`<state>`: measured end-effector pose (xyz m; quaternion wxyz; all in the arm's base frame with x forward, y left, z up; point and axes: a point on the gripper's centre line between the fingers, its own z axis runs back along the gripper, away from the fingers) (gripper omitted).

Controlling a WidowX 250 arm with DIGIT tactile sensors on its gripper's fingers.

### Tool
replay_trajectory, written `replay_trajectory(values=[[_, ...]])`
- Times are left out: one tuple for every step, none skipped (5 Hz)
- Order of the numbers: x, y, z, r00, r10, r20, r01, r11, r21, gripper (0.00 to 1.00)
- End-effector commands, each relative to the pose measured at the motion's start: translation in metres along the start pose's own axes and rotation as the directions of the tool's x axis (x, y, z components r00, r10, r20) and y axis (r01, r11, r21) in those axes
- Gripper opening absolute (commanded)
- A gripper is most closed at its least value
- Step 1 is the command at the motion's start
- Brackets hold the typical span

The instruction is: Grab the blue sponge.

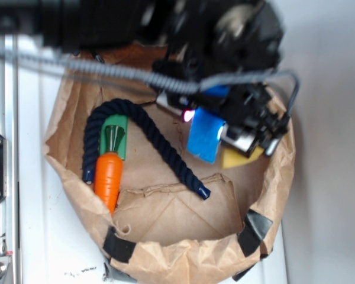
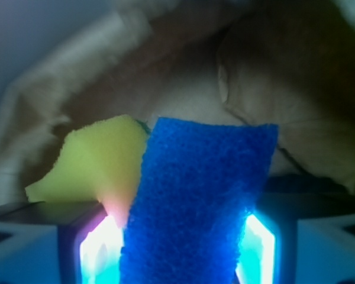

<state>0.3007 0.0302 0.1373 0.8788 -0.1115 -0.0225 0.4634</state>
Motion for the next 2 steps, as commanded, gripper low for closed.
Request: replay_trajectory(values=[[0.0045, -0.0027, 0.0202, 0.993, -0.016, 0.118, 0.020, 0.999, -0.032, 0.00], [0.0003, -0.0034, 0.0121, 0.974, -0.073, 0.213, 0.069, 0.997, 0.027, 0.00]])
